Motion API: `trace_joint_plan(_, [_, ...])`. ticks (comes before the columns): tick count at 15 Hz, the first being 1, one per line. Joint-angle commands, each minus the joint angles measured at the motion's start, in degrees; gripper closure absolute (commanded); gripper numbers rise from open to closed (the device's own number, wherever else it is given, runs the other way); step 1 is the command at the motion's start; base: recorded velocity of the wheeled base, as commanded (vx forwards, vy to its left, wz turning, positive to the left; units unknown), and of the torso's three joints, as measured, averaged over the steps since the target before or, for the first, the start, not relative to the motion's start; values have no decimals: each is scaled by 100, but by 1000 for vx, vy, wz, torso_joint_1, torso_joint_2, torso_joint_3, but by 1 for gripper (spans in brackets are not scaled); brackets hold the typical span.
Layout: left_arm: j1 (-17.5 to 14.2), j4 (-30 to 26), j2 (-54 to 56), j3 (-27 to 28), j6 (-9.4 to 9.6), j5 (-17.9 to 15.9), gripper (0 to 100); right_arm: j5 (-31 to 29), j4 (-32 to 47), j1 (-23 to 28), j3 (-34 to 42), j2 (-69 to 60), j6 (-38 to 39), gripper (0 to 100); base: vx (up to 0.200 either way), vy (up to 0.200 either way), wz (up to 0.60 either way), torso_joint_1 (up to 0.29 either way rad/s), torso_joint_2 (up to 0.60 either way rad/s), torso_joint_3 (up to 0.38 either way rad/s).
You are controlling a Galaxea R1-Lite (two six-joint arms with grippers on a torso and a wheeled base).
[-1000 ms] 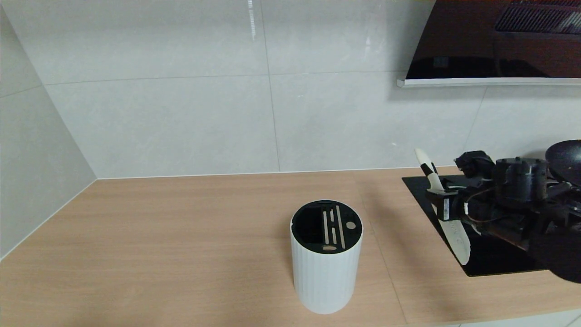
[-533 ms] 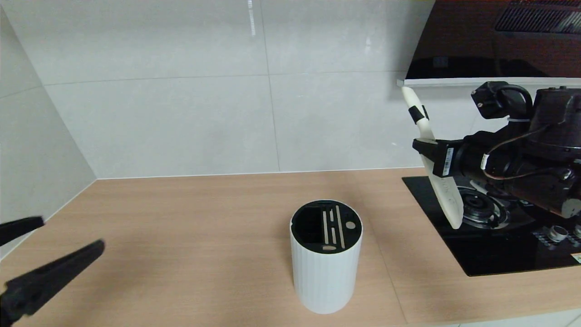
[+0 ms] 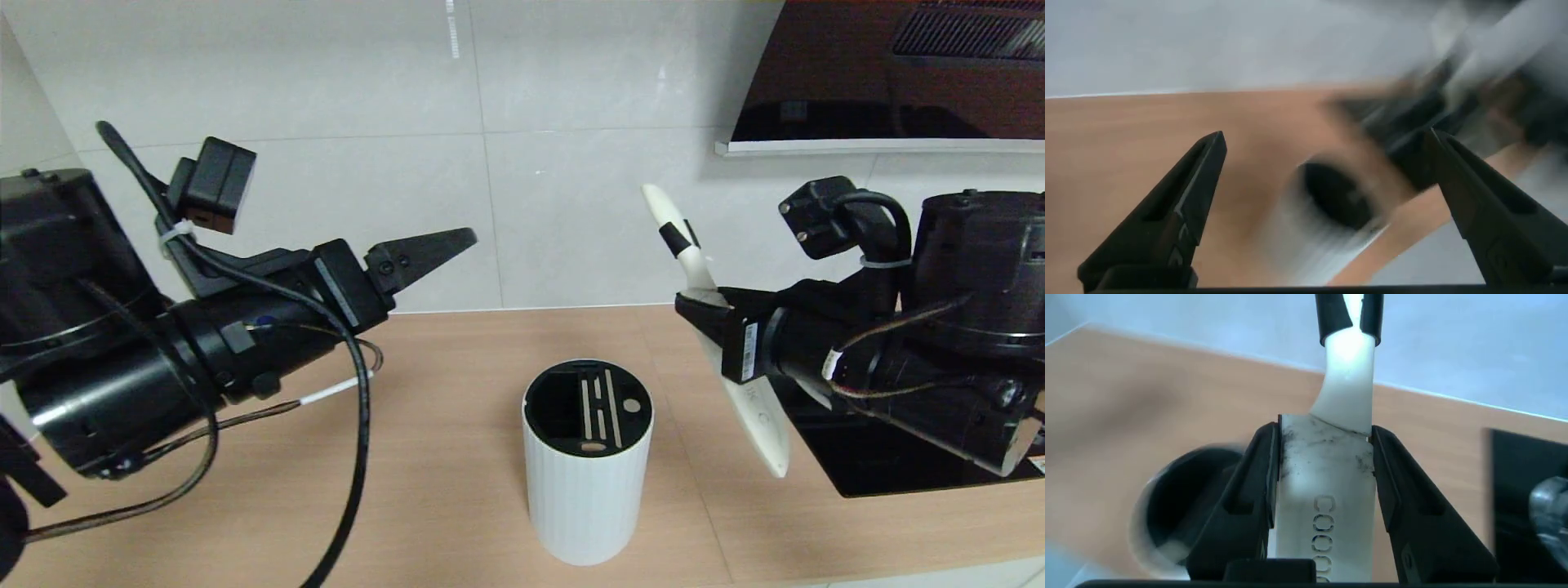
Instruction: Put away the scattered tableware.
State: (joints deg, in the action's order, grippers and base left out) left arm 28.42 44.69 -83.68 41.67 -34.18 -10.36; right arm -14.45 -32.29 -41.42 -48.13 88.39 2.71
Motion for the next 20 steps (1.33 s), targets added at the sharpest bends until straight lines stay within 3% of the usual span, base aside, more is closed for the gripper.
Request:
trace_joint_plan(1, [340,365,-685,8,-335,-36,0,-111,-5,-595,84,99,37,100,0,0,0,0,0,0])
trace_joint_plan(4, [349,936,-1107,8,-387,-27,0,-120,-5,-947,111,73,142,100,0,0,0,0,0,0])
trace_joint_plan(8, [867,1745,-1397,-89,-370,-18,0,-102,-23,-1193,137,266,204,100,0,0,0,0,0,0])
trace_joint_plan(14, [1280,2984,-1986,-440,-185,61,0,-85,-102,-1465,146,363,450,100,0,0,0,0,0,0])
trace_joint_plan(20, [1289,3213,-2118,-440,-106,113,0,-85,-198,-1579,199,398,468,100,0,0,0,0,0,0])
